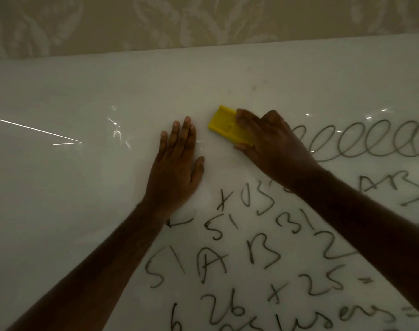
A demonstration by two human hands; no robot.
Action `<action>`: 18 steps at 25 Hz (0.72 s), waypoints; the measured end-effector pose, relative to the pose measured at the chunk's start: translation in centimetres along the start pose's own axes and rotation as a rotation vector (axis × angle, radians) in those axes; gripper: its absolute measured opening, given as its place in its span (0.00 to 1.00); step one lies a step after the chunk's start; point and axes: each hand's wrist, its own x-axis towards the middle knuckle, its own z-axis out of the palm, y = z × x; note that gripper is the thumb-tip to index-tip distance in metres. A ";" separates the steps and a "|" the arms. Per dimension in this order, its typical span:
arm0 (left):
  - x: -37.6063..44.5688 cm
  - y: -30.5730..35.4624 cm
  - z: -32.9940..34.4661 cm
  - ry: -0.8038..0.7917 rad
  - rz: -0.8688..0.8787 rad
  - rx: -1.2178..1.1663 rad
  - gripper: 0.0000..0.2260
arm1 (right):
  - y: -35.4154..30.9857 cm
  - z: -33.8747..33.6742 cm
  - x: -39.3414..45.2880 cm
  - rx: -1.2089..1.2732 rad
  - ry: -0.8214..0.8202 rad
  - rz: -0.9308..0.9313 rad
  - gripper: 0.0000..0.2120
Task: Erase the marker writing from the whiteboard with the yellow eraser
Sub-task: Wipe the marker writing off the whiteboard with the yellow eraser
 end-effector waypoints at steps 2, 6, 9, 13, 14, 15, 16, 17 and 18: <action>0.1 0.2 0.2 0.002 -0.027 0.013 0.32 | -1.1 -0.4 -2.8 0.007 0.003 -0.081 0.27; 0.1 0.2 0.4 0.013 -0.021 0.015 0.32 | 0.5 -1.7 -6.3 -0.024 -0.042 -0.180 0.23; 0.1 0.3 0.5 0.018 -0.025 0.016 0.31 | 3.7 -2.0 -4.0 -0.084 -0.053 -0.060 0.26; 0.2 0.3 0.4 0.016 -0.028 -0.022 0.31 | 2.6 -1.5 -1.3 -0.004 -0.012 0.059 0.28; 0.1 0.3 0.3 0.019 -0.028 -0.021 0.31 | 1.6 -1.2 -1.9 0.005 -0.015 0.031 0.28; 0.1 0.3 0.3 0.024 -0.029 -0.016 0.31 | 0.7 -0.9 -3.0 0.015 -0.026 -0.012 0.27; 0.1 0.3 0.3 0.027 -0.030 -0.012 0.31 | -0.1 -0.9 -4.4 0.025 -0.041 -0.058 0.25; 0.1 0.3 0.3 0.028 -0.032 -0.011 0.31 | -0.5 -0.9 -5.8 0.035 -0.055 -0.098 0.24; 0.1 0.3 0.3 0.030 -0.030 -0.011 0.31 | -0.5 -1.3 -7.0 0.036 -0.070 -0.130 0.24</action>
